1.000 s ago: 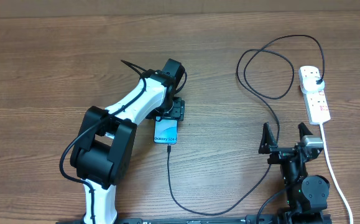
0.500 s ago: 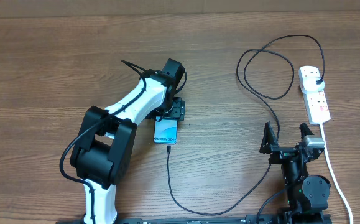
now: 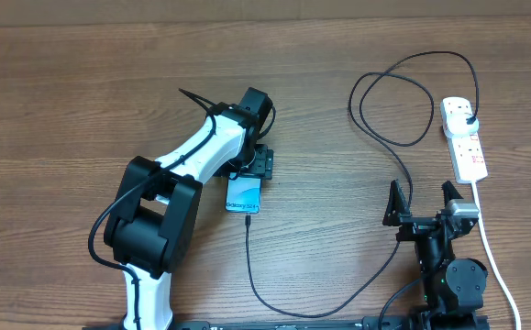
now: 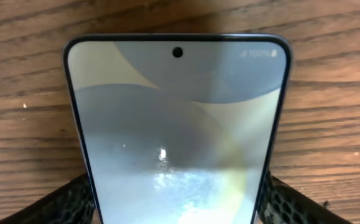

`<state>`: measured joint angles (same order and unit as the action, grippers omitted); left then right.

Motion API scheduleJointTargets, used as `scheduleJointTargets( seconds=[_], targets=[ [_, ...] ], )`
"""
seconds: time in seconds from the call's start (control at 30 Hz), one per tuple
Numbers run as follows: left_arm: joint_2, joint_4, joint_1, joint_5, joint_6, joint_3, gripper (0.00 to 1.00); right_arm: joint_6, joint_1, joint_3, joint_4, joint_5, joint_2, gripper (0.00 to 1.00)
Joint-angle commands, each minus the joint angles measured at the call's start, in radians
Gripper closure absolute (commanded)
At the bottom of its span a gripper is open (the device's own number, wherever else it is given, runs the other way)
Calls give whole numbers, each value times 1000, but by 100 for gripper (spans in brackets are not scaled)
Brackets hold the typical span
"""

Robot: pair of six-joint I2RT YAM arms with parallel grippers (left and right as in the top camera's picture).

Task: Plug charger to phone and switch on socket
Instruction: 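Lift the phone's top end with the left gripper, tilting it upright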

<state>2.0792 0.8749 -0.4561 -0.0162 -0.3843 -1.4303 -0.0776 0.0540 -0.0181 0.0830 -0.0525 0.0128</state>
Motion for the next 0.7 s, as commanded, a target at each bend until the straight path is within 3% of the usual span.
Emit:
scheduleJointTargets(
  seconds=[0.0, 0.17, 0.3, 0.67],
  targets=[
    [69, 3, 3, -63, -13, 60, 27, 0, -4, 10, -3, -6, -10, 0],
    [69, 31, 18, -73, -11, 13, 28, 0, -4, 10, -3, -6, -10, 0],
    [67, 87, 53, -162, 21, -71, 30, 0, -4, 10, -3, -6, -10, 0],
    [67, 108, 190, -703, 228, -150, 30, 0, -4, 10, -3, -6, -10, 0]
  ],
)
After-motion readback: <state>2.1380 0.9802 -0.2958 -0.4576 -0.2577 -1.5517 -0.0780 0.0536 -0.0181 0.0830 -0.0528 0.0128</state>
